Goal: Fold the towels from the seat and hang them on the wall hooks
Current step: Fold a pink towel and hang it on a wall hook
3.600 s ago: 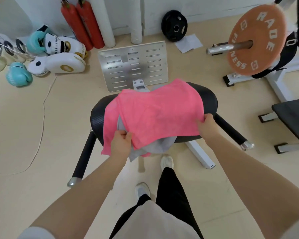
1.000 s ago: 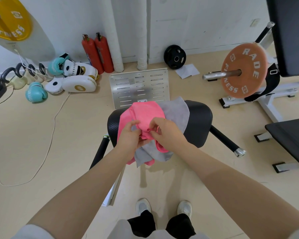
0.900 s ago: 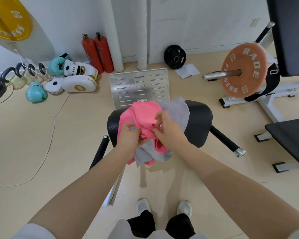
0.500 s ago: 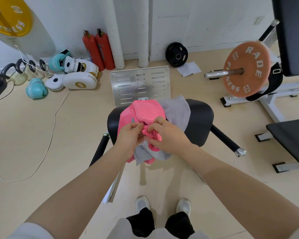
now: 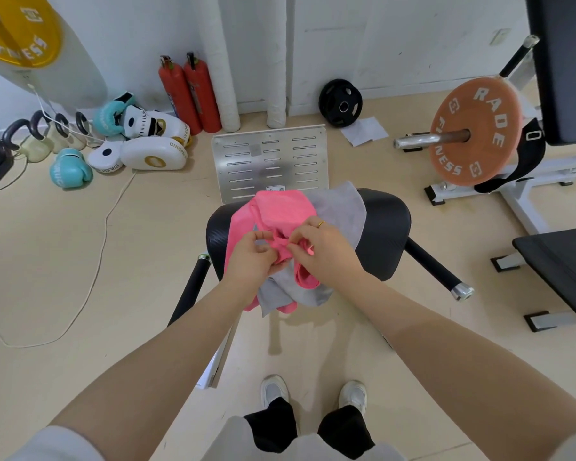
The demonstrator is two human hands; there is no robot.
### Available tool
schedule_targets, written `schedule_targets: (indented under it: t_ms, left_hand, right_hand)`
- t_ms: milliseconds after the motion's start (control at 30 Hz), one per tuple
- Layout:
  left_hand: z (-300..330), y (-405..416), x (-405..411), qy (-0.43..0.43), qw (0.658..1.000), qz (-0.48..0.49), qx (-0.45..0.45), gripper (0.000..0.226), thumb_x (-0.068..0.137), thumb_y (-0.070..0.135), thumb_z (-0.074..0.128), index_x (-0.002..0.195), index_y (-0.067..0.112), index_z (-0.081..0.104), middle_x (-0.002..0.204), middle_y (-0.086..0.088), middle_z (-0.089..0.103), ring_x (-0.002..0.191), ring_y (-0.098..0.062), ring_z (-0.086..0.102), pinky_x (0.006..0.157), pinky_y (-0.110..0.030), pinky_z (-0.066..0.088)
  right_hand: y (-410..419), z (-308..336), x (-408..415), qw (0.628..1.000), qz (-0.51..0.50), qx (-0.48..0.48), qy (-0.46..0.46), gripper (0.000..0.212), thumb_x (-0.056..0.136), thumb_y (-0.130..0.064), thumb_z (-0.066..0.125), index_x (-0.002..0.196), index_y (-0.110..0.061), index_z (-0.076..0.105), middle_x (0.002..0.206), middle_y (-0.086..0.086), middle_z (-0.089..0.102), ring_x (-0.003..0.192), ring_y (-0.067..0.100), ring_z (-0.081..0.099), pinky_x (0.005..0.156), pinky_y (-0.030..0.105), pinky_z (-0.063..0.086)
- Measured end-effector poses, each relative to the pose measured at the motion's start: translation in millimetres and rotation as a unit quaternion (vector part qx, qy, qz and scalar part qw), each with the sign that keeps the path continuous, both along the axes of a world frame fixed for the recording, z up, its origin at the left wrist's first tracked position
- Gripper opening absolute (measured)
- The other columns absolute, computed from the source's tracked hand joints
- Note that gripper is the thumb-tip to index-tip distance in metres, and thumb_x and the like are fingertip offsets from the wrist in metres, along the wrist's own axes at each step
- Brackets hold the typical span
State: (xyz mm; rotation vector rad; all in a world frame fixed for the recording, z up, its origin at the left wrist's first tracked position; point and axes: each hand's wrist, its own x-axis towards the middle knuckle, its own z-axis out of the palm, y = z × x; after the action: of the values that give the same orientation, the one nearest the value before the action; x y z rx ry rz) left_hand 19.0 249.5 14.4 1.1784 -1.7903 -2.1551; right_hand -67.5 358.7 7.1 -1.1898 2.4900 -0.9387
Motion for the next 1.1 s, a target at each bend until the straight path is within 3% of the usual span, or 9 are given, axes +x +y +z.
schedule_targets:
  t_ms: [167, 333, 400, 500, 633, 733, 833, 967, 1100]
  left_hand:
    - [0.5, 4.1, 2.1, 0.009, 0.996, -0.05, -0.073, 0.035, 0.089, -0.005, 0.048, 0.116, 0.016, 0.041, 0.072, -0.014, 0.059, 0.071, -0.018, 0.061, 0.068, -0.02, 0.057]
    - [6.8, 6.4, 2.4, 0.038, 0.999, -0.022, 0.004, 0.031, 0.094, -0.005, 0.036, 0.118, 0.013, 0.045, 0.087, -0.013, 0.062, 0.074, -0.014, 0.065, 0.066, -0.017, 0.057]
    - [9.6, 6.4, 3.2, 0.042, 0.998, -0.007, 0.036, 0.023, 0.095, 0.0, 0.041, 0.114, 0.009, 0.05, 0.084, -0.01, 0.063, 0.073, -0.014, 0.064, 0.066, -0.019, 0.056]
    - [10.8, 6.4, 7.5, 0.039, 0.999, -0.037, -0.006, 0.016, 0.09, 0.009, 0.057, 0.105, 0.016, 0.053, 0.08, -0.008, 0.066, 0.07, -0.01, 0.066, 0.071, -0.019, 0.056]
    - [4.1, 4.3, 12.0, 0.017, 0.999, -0.031, -0.009, 0.035, 0.088, -0.005, 0.051, 0.117, 0.014, 0.047, 0.082, -0.016, 0.062, 0.078, -0.027, 0.058, 0.092, -0.046, 0.049]
    - [3.1, 1.9, 12.9, 0.03, 0.998, -0.046, -0.023, 0.052, 0.085, -0.007, 0.054, 0.125, 0.024, 0.04, 0.079, -0.022, 0.059, 0.079, -0.027, 0.057, 0.091, -0.052, 0.047]
    - [6.5, 1.5, 11.0, 0.035, 0.994, -0.094, -0.044, 0.063, 0.087, -0.006, 0.053, 0.134, 0.029, 0.034, 0.087, -0.025, 0.056, 0.082, -0.027, 0.054, 0.09, -0.047, 0.049]
    - [10.7, 0.9, 11.1, 0.035, 0.993, -0.102, -0.042, 0.037, 0.09, -0.006, 0.049, 0.124, 0.007, 0.052, 0.089, -0.014, 0.065, 0.08, -0.016, 0.064, 0.084, -0.028, 0.055]
    - [11.5, -1.2, 12.9, 0.036, 0.996, -0.08, -0.019, 0.029, 0.092, -0.007, 0.045, 0.117, -0.003, 0.059, 0.096, -0.012, 0.066, 0.073, -0.002, 0.066, 0.073, -0.014, 0.055]
  right_hand:
    - [-1.3, 2.2, -0.3, 0.999, 0.002, 0.007, -0.05, 0.012, 0.085, -0.018, 0.064, 0.089, -0.008, 0.07, 0.093, 0.004, 0.057, 0.077, 0.014, 0.049, 0.078, 0.039, 0.047]
    - [-2.7, 6.0, 4.1, 0.998, 0.04, 0.024, -0.051, 0.02, 0.091, -0.015, 0.057, 0.1, -0.007, 0.073, 0.099, 0.012, 0.061, 0.084, 0.024, 0.058, 0.077, 0.032, 0.044]
    - [-2.1, 6.3, 3.2, 0.997, 0.055, 0.029, -0.056, 0.021, 0.091, -0.011, 0.054, 0.102, -0.008, 0.072, 0.099, 0.012, 0.061, 0.081, 0.019, 0.055, 0.074, 0.025, 0.04]
    - [-1.6, 6.5, 1.3, 0.995, 0.055, 0.024, -0.084, 0.022, 0.088, -0.003, 0.052, 0.1, -0.011, 0.07, 0.088, 0.002, 0.059, 0.075, 0.012, 0.048, 0.068, 0.016, 0.035]
    - [-1.1, 7.0, 2.0, 0.985, -0.043, -0.046, -0.163, 0.028, 0.085, -0.004, 0.056, 0.098, -0.022, 0.039, 0.069, -0.009, 0.052, 0.06, 0.008, 0.048, 0.06, 0.015, 0.04]
    - [-0.2, 8.8, 2.4, 0.989, -0.04, -0.041, -0.135, 0.024, 0.084, -0.004, 0.056, 0.101, -0.018, 0.047, 0.073, -0.009, 0.054, 0.061, 0.008, 0.048, 0.062, 0.018, 0.04]
    - [-0.6, 7.8, 5.3, 0.997, 0.038, 0.007, -0.074, 0.017, 0.081, -0.001, 0.056, 0.092, -0.009, 0.065, 0.084, 0.002, 0.063, 0.069, 0.014, 0.05, 0.068, 0.023, 0.042]
    - [-0.6, 2.8, 2.3, 0.998, 0.042, -0.006, -0.051, 0.011, 0.083, -0.007, 0.061, 0.09, -0.01, 0.069, 0.086, 0.007, 0.063, 0.067, 0.011, 0.049, 0.073, 0.029, 0.046]
    - [4.6, -4.1, -1.2, 0.999, 0.046, 0.007, 0.0, 0.01, 0.084, -0.011, 0.059, 0.092, -0.01, 0.065, 0.088, 0.007, 0.062, 0.079, 0.022, 0.056, 0.072, 0.046, 0.049]
